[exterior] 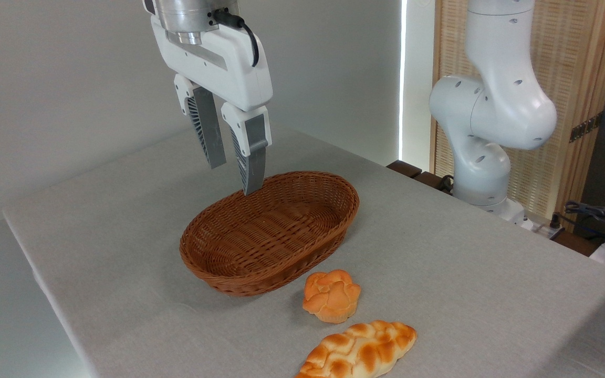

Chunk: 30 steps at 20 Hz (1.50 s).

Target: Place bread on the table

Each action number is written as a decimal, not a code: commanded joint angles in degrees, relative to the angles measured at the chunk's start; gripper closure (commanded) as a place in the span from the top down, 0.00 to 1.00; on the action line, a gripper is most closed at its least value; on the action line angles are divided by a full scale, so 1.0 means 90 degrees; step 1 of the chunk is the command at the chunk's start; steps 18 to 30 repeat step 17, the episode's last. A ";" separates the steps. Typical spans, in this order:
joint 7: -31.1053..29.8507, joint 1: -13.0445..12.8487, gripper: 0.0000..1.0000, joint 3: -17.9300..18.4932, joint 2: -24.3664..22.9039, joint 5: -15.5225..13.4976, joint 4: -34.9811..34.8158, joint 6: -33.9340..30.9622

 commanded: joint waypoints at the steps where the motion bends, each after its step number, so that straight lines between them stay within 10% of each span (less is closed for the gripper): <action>1: -0.0120 -0.0130 1.00 0.0100 0.0000 0.0260 0.0046 -0.0113; 30: -0.0316 -0.0140 1.00 0.0090 0.0000 0.0221 0.0016 -0.0025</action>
